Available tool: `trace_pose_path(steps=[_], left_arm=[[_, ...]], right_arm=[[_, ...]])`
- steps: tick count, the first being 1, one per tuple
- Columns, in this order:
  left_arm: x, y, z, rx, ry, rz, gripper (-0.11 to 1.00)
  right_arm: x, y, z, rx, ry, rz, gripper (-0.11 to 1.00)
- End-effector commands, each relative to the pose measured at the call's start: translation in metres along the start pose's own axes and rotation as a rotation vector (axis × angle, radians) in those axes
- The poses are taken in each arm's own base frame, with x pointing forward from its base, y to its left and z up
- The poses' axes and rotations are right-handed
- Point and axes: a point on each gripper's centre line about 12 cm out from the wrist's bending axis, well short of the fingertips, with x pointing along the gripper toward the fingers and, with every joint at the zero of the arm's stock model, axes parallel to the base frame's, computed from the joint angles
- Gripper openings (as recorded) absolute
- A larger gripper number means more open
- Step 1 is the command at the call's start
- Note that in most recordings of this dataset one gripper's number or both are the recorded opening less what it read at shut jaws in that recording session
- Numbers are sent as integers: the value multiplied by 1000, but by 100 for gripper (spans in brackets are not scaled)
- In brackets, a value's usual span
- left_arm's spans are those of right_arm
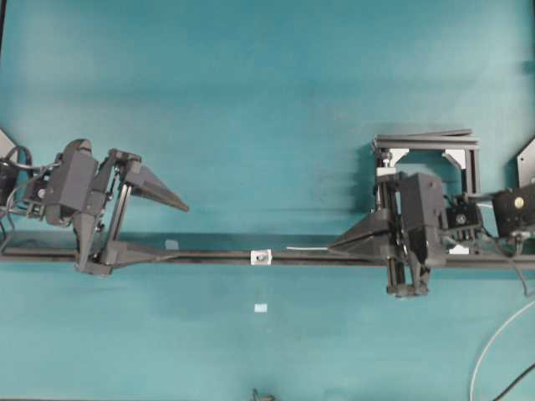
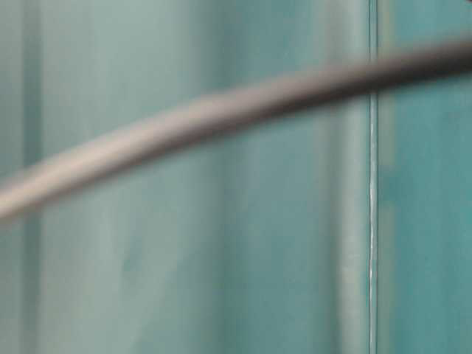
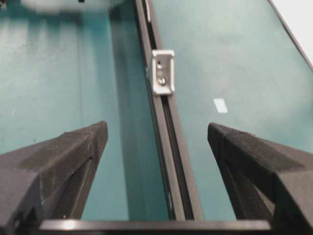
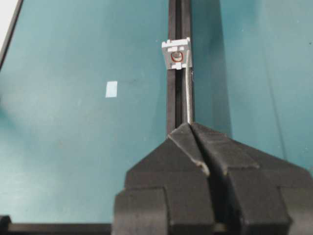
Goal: Insert the wire through the hole in the metal fitting marked with a red label.
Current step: 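Carry the wire with the right gripper down to the rail fitting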
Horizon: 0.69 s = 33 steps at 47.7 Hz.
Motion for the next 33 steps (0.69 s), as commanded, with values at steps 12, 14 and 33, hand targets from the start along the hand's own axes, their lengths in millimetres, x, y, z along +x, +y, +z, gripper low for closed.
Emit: trace_pose_path(steps=[12,14,33], left_arm=[[0,0,-4,1,-55,-6,54],[2,0,-5,2,-53,-6,54],[20,2,-21,9,-26,0,54]], right_arm=[[1,12,-14,7,-51,-35,-1],[1,13,-15,4,-60,-39,-1],[4,13,-27,-12,-55,-61,-1]])
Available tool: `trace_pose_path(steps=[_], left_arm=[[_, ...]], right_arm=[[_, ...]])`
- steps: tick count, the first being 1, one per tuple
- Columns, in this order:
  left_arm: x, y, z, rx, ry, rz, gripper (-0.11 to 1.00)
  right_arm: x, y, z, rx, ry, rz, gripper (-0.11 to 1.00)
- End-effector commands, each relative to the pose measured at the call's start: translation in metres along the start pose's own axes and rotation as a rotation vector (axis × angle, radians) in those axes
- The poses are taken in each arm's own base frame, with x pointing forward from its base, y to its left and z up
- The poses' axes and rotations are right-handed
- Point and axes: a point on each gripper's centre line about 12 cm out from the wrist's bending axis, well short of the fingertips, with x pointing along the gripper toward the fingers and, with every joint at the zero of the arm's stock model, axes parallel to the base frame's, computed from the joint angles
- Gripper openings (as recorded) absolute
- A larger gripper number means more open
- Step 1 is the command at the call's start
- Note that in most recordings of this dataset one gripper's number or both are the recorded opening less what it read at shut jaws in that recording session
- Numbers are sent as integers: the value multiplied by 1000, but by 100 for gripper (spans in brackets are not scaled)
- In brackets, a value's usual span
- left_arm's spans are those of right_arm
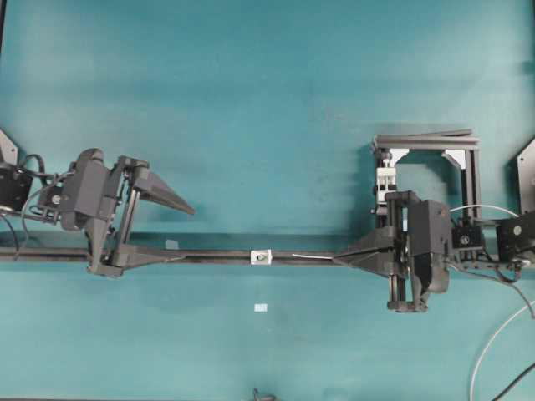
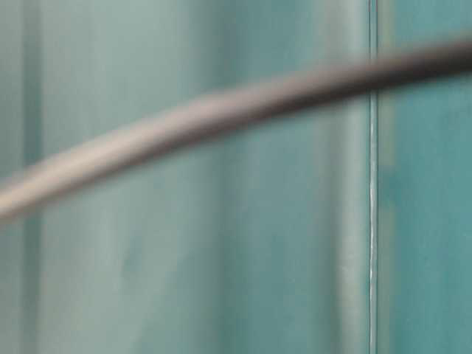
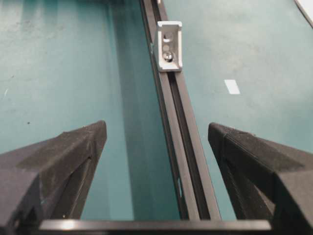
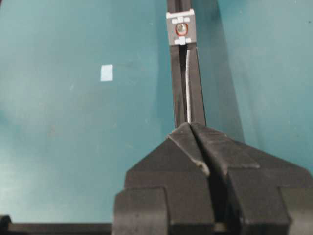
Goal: Insert the wire through the hole in the metal fitting marked with a red label.
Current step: 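Carry the wire with the right gripper down to the rail fitting, then align the wire tip with the red-ringed hole and push it through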
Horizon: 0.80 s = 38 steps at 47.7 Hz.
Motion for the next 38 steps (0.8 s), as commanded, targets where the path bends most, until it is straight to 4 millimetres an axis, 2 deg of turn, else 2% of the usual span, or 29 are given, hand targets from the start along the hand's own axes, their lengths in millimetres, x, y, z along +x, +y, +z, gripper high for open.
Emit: trace_pose_path(steps=[1,38], left_arm=[[4,-2,5,1,-32,-8,54],[5,-7,2,23,-35,-30,54]], right_arm=[[0,4,3,-2,-20,10,-1],[3,1,-7,-35,-45,1,-1]])
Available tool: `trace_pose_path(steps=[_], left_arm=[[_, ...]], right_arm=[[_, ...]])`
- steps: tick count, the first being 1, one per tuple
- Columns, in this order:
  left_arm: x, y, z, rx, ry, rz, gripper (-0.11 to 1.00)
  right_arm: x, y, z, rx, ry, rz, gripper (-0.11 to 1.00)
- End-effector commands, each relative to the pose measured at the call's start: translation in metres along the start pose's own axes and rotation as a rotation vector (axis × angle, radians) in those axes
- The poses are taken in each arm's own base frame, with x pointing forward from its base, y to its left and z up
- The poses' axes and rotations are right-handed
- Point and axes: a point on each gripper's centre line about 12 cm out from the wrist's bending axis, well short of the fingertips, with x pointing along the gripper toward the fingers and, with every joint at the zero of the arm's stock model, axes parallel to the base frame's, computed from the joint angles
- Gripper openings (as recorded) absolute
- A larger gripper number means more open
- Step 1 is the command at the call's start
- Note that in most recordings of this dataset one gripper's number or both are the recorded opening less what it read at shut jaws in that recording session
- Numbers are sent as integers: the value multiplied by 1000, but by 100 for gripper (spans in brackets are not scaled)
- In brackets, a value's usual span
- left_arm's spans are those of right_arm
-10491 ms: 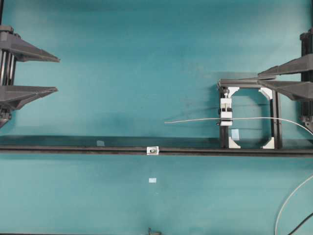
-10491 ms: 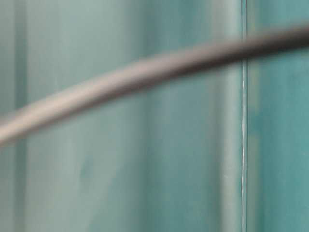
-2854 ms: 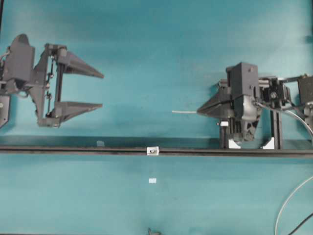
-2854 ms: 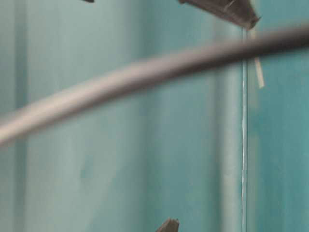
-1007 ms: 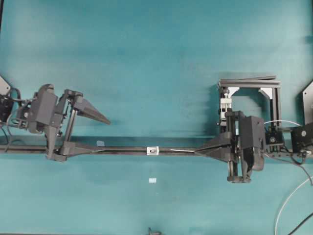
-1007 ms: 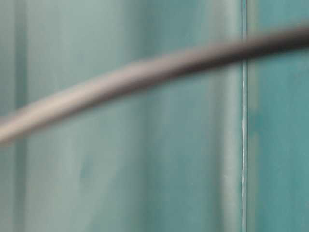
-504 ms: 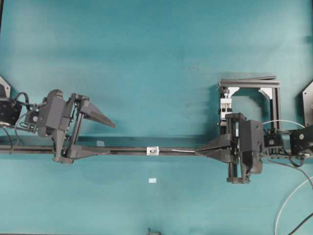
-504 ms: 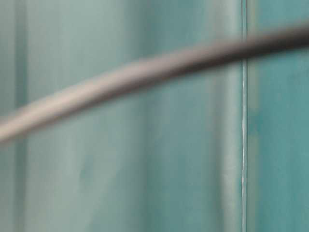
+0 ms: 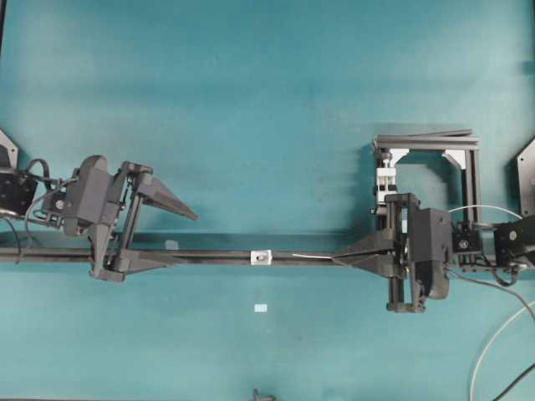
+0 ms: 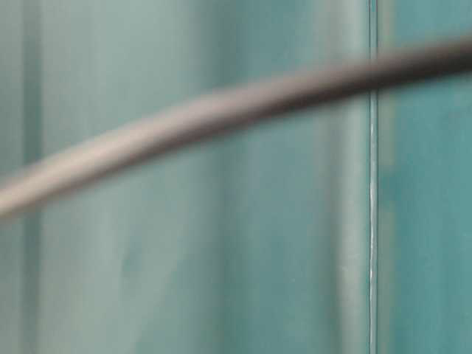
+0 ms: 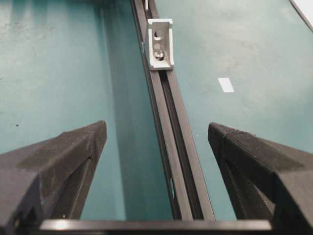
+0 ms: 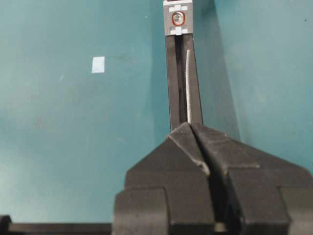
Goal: Insert the wire through the hole in the metal fitting marked with a red label.
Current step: 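Align the wire tip with the red-ringed hole and push it through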
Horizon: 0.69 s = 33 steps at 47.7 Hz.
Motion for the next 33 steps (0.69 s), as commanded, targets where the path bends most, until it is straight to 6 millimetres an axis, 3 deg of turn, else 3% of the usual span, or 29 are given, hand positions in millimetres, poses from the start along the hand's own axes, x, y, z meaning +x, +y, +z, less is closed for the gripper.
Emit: trace_pose_path(steps=[1,33], left_arm=[[2,-3,6,5,-27,-10,54],[3,-3,7,4,-30,-9,54]], right_arm=[[0,3,4,7,-19,10,-1],[8,8,6,2,-32,14,-1]])
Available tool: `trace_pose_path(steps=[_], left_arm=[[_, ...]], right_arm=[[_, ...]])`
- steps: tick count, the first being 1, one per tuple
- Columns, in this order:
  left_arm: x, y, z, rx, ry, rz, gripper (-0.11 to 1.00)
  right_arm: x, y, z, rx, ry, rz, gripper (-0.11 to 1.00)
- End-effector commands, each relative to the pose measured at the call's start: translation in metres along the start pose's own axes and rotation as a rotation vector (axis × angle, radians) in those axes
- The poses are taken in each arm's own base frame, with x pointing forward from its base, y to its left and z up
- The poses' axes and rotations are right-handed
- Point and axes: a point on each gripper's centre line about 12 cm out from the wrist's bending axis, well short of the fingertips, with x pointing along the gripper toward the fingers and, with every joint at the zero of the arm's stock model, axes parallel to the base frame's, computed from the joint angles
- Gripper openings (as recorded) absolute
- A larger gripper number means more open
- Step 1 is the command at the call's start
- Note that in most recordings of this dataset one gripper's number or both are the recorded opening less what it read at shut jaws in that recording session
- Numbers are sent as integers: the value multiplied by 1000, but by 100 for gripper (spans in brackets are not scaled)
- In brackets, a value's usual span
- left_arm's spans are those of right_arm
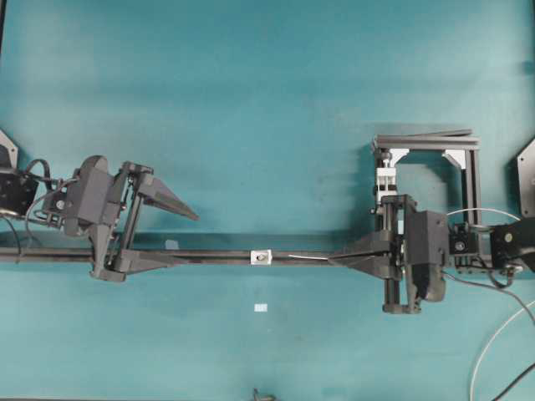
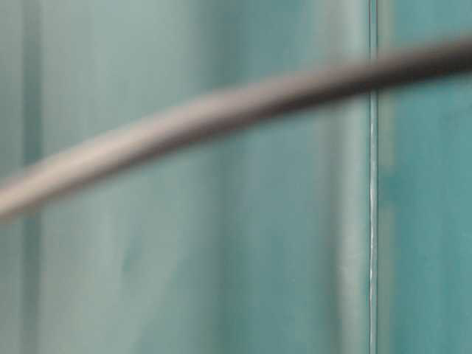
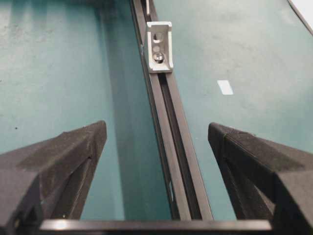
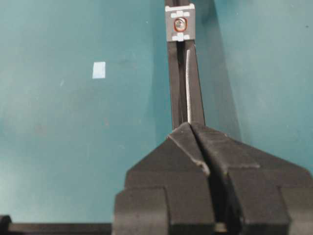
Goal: Insert the wire through the hole in the metal fitting marked with a red label.
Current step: 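Align the wire tip with the red-ringed hole and push it through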
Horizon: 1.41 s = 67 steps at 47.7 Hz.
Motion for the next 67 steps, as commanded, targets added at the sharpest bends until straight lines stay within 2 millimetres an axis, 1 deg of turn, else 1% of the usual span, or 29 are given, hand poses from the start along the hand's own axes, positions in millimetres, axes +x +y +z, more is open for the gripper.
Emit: trace_pose_path(steps=[1,21,46,67], left_arm=[[2,-2,6,3,-28,-9,54],[4,-3,9,3,-33,-11,54],[4,-3,8,3,-30,-10,54],[6,-14,8,13,-30,-46,54]], right_arm=[[3,6,6,10,-27,12,-1],[9,10,9,1,-42,16,-1],[15,7,9,5,-52,0,-1],[18,7,12,12,-60,-4,-1]])
